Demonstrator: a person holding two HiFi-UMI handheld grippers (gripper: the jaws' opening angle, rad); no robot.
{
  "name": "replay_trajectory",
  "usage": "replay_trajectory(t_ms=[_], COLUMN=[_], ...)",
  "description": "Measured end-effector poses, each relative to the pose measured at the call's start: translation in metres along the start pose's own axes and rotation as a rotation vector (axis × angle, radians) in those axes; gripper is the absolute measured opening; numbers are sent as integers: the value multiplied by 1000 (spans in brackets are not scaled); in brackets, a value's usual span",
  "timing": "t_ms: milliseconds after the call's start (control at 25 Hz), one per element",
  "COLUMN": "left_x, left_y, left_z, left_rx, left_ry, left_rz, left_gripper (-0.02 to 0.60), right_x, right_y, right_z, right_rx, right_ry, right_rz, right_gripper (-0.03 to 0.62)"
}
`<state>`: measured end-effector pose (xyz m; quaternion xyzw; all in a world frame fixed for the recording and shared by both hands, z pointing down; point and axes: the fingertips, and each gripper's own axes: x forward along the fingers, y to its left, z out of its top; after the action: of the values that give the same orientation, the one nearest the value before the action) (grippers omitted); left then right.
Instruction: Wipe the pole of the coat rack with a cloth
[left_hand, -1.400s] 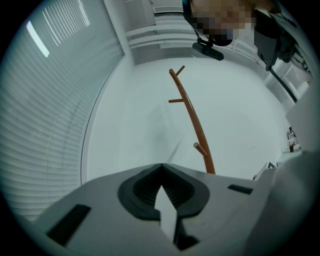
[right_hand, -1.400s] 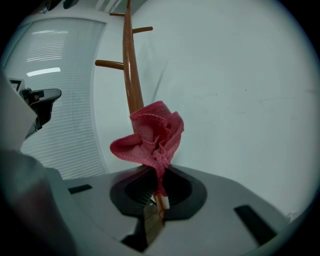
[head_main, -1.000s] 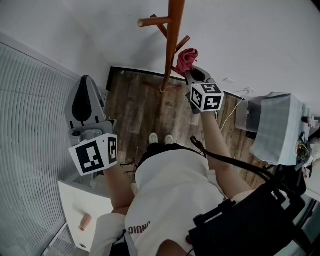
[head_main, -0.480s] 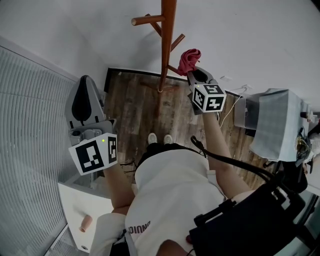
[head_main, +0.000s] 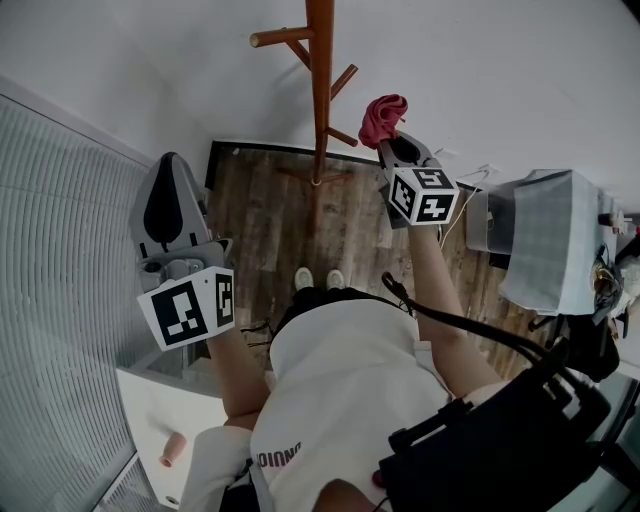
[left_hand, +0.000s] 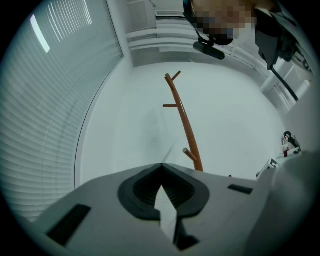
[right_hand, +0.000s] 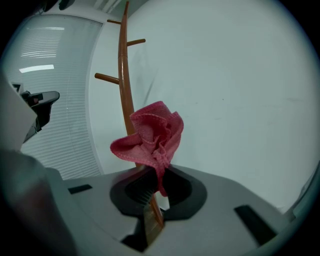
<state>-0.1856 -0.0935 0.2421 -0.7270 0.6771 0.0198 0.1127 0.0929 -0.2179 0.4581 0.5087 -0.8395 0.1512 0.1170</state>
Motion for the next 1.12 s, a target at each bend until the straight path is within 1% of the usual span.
replay_trajectory(t_ms=[120,240,440,680,800,960,1120], left_x=[-2,-5,-10,-11,-11,-9,-8], left_y=[-3,-6,-12,-18,-20,-19,-22], left_z=[2,4,11,17,21,18,17], left_rx=[1,2,3,14,16,13,14], left_ry=[-5,-10,-21,-32,-38,-39,-42], left_rz=[-4,-10,-15,-22,-21,-20,-22], left_gripper=[14,14,14,14,14,14,14], right_x=[-10,-23,-52,-92,-111,-124,-132], right_y=[0,4,16,31,38,48,52], right_z=[10,28,78,139,164,185,195], right_rx=[4,-2,-18,-66,-97,-141,-178], right_ry=[-34,-89,-228,-404,-473,-539,-570], right_rz=[-1,1,23,46,53,60,58], right_gripper=[46,46,45,46,46,44,44])
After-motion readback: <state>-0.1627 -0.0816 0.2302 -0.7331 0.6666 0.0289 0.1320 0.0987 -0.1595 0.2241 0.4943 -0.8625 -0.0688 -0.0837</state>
